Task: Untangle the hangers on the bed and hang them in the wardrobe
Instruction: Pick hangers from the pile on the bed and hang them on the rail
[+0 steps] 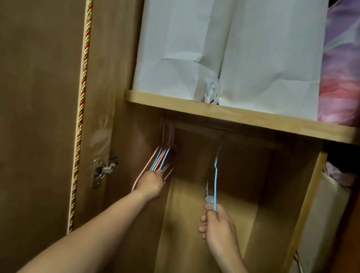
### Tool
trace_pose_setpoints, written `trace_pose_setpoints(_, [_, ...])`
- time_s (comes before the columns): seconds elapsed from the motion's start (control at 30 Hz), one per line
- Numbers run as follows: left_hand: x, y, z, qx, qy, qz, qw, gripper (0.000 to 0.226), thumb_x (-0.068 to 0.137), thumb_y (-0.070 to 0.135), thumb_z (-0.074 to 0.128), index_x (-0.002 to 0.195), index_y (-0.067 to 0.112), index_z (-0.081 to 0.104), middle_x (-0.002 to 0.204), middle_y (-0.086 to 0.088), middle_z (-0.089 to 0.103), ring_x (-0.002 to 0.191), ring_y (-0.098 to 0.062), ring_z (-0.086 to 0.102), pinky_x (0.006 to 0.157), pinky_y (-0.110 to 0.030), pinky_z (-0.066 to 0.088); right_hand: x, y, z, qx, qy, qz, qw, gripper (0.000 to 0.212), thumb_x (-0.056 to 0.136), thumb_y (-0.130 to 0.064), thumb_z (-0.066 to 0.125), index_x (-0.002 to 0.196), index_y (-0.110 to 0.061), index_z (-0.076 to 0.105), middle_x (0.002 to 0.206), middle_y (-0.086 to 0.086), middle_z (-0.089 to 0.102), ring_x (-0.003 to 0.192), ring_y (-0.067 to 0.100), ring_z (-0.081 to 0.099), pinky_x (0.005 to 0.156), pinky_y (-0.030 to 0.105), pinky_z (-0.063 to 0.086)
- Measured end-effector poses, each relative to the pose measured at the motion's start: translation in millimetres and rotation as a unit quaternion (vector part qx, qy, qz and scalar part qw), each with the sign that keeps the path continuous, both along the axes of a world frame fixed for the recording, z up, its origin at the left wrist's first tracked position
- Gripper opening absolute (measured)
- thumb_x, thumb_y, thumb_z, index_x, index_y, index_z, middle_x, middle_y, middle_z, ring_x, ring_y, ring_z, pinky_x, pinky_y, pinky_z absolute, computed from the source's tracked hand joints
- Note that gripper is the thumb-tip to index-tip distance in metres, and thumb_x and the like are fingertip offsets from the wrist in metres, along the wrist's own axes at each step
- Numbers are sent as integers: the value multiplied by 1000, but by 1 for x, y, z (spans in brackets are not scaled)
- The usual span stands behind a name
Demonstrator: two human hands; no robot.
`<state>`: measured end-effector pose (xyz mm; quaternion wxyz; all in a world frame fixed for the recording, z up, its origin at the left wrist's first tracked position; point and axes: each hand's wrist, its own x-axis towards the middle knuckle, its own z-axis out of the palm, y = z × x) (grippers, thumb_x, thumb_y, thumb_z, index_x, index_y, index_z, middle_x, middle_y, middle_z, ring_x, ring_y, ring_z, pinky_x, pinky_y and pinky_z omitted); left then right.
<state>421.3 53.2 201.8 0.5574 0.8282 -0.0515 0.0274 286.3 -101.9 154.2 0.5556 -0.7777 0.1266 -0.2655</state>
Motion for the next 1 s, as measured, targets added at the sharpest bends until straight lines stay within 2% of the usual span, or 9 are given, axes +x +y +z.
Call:
trace_pose_setpoints(0.13, [-1,3,0,-2,10,-1,1000,47,100,39,44,133,7,55,129,-21,61,117,-38,60,98,-46,52,11,7,4,-12,-2,2,1000,22,101,-28,42,87,-24,59,74,3,62,66,24,63,64,39,49])
trace_pose_setpoints(0.3, [-35,24,4,54,-10,-26,998,53,100,18,46,151,20,35,136,-12,56,111,-30,63,97,-36,52,43,23,33,-97,-6,8,995,23,99,-32,37,93,-22,57,86,4,63,84,28,65,75,41,52])
trace_pose_setpoints(0.37, [-49,35,1,76,-34,-43,996,52,98,16,47,149,22,38,137,-7,55,112,-25,61,96,-35,52,65,30,44,-122,17,6,992,26,101,-31,35,102,-18,57,100,7,65,93,28,64,76,35,49])
trace_pose_setpoints(0.47, [-67,53,2,77,-44,-49,995,27,99,11,47,115,31,53,123,2,56,110,-21,59,83,-23,49,87,47,53,-155,52,13,986,33,102,-31,30,105,-12,57,109,16,66,102,34,63,82,36,48])
trace_pose_setpoints(0.57, [-68,68,0,82,-34,-44,995,40,99,12,46,138,19,53,132,-2,59,117,-22,59,96,-29,49,97,70,50,-197,75,40,977,39,105,-26,27,114,-4,58,120,22,61,114,40,57,95,42,47])
trace_pose_setpoints(0.67, [-72,79,2,72,-26,-38,996,40,100,9,46,140,14,51,120,-4,63,90,-15,62,74,-26,53,105,89,46,-169,92,36,981,39,104,-33,30,120,-8,56,125,24,60,118,41,55,94,41,44])
trace_pose_setpoints(0.8, [-71,87,-1,81,-20,-17,996,54,99,6,42,152,16,36,146,-4,48,71,-7,59,45,-14,43,99,101,50,-214,128,60,966,39,106,-22,29,132,-3,51,139,23,48,128,40,45,105,39,38])
trace_pose_setpoints(0.9, [-76,90,-5,64,-26,-4,998,52,102,5,41,152,18,38,140,2,50,76,2,53,46,-3,39,93,98,48,-212,147,76,963,45,106,-23,29,147,-6,39,151,20,34,135,40,37,113,42,32])
trace_pose_setpoints(1.0, [-86,95,-12,38,-41,22,998,48,102,4,36,146,19,47,139,1,56,96,-1,56,61,-5,39,90,97,36,-152,132,35,979,61,102,-35,38,156,-14,20,154,17,30,137,38,37,115,41,29])
